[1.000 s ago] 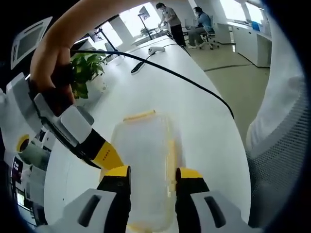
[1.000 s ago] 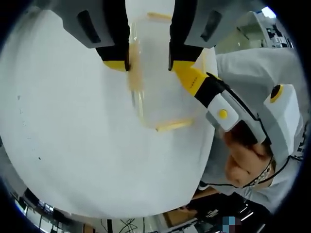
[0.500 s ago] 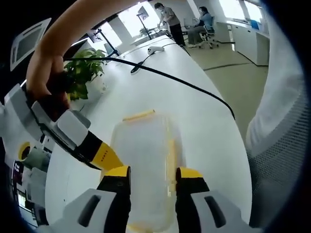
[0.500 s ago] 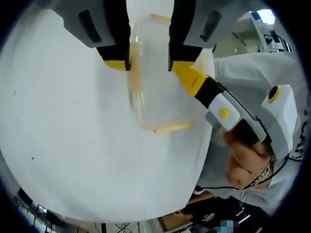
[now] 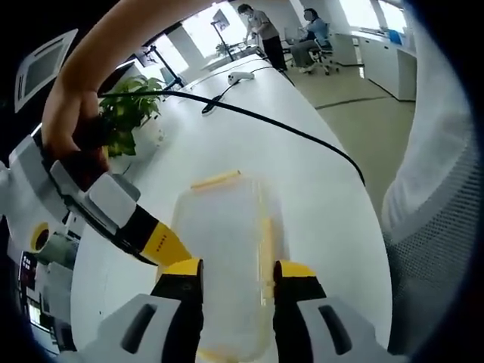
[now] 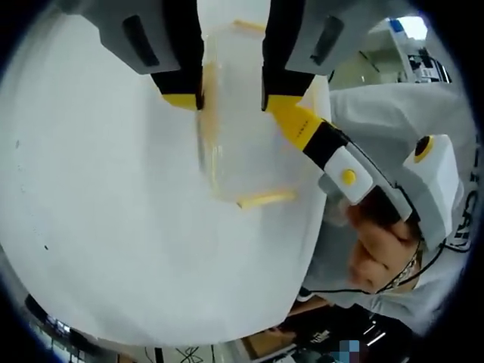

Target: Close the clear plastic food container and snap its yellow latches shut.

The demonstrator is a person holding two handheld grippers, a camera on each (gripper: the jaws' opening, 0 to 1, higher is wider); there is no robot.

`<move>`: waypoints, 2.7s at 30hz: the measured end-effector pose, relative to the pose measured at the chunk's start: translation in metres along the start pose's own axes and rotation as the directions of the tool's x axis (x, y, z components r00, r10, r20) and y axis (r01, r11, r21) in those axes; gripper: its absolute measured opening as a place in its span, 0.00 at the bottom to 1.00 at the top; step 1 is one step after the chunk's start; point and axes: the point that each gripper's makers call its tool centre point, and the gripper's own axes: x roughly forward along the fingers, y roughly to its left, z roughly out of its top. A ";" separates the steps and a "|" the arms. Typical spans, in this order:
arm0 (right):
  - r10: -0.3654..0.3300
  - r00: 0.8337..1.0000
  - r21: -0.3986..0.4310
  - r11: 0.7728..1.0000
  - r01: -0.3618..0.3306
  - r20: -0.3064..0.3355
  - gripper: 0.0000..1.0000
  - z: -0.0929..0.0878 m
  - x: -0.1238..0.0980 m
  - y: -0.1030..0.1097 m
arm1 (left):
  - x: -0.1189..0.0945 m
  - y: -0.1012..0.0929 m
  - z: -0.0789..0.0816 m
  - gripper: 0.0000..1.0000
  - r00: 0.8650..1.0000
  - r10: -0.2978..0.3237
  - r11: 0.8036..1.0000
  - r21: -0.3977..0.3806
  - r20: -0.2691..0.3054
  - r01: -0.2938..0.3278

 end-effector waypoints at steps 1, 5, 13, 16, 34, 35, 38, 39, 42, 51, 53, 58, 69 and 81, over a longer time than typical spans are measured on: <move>0.000 1.000 -0.001 1.000 0.000 -0.001 0.25 0.000 0.000 0.000 | 0.000 0.000 0.000 0.29 1.000 0.001 1.000 0.001 0.000 -0.001; -0.002 1.000 0.001 1.000 0.002 -0.001 0.26 0.001 0.000 0.001 | 0.000 -0.001 0.000 0.29 1.000 0.004 1.000 0.007 -0.006 -0.004; -0.013 1.000 -0.008 1.000 0.013 -0.006 0.26 0.005 -0.001 0.001 | 0.000 -0.001 0.001 0.30 1.000 0.007 1.000 0.014 -0.009 -0.007; -0.012 1.000 -0.007 1.000 0.012 -0.009 0.27 0.007 -0.001 0.000 | 0.000 -0.001 0.000 0.30 1.000 0.007 1.000 0.012 -0.010 -0.007; -0.102 0.994 0.004 0.995 0.102 0.030 0.30 0.010 -0.006 -0.002 | -0.001 -0.001 0.001 0.31 1.000 0.011 1.000 0.005 0.013 -0.011; -0.115 0.993 0.005 0.993 0.115 0.033 0.31 0.009 -0.006 -0.003 | -0.001 -0.001 0.001 0.31 1.000 0.011 1.000 0.005 0.012 -0.011; -0.127 0.991 0.008 0.992 0.127 0.030 0.35 0.007 -0.006 -0.002 | -0.004 -0.001 0.002 0.30 1.000 0.004 1.000 -0.013 0.019 -0.004; -0.130 0.991 0.007 0.991 0.130 0.031 0.37 0.005 -0.006 -0.002 | -0.004 -0.001 0.002 0.29 1.000 0.003 1.000 -0.016 0.020 -0.002; -0.146 0.988 0.018 0.989 0.146 0.044 0.37 0.005 -0.009 -0.002 | -0.007 0.000 -0.001 0.32 1.000 -0.001 0.999 -0.035 0.008 0.002; -0.193 0.979 0.013 0.981 0.192 0.067 0.44 -0.006 -0.023 0.003 | -0.022 0.010 -0.005 0.59 1.000 -0.005 0.998 -0.068 0.012 0.006; -0.200 0.977 0.011 0.980 0.199 0.073 0.46 -0.010 -0.026 0.006 | -0.025 0.014 -0.010 0.65 1.000 -0.015 0.996 -0.091 -0.001 0.015; -0.236 0.970 -0.013 0.971 0.237 0.065 0.47 -0.024 -0.032 0.011 | -0.034 0.028 -0.019 0.70 0.999 -0.032 0.992 -0.124 -0.012 0.030; -0.272 0.962 -0.031 0.962 0.273 0.029 0.57 -0.050 -0.033 0.021 | -0.043 0.041 -0.033 0.83 0.990 -0.129 0.985 -0.123 -0.052 0.122; -0.265 0.964 -0.054 0.963 0.264 -0.012 0.70 -0.067 -0.014 0.025 | -0.017 0.032 -0.044 0.83 0.971 -0.216 0.971 -0.124 -0.100 0.203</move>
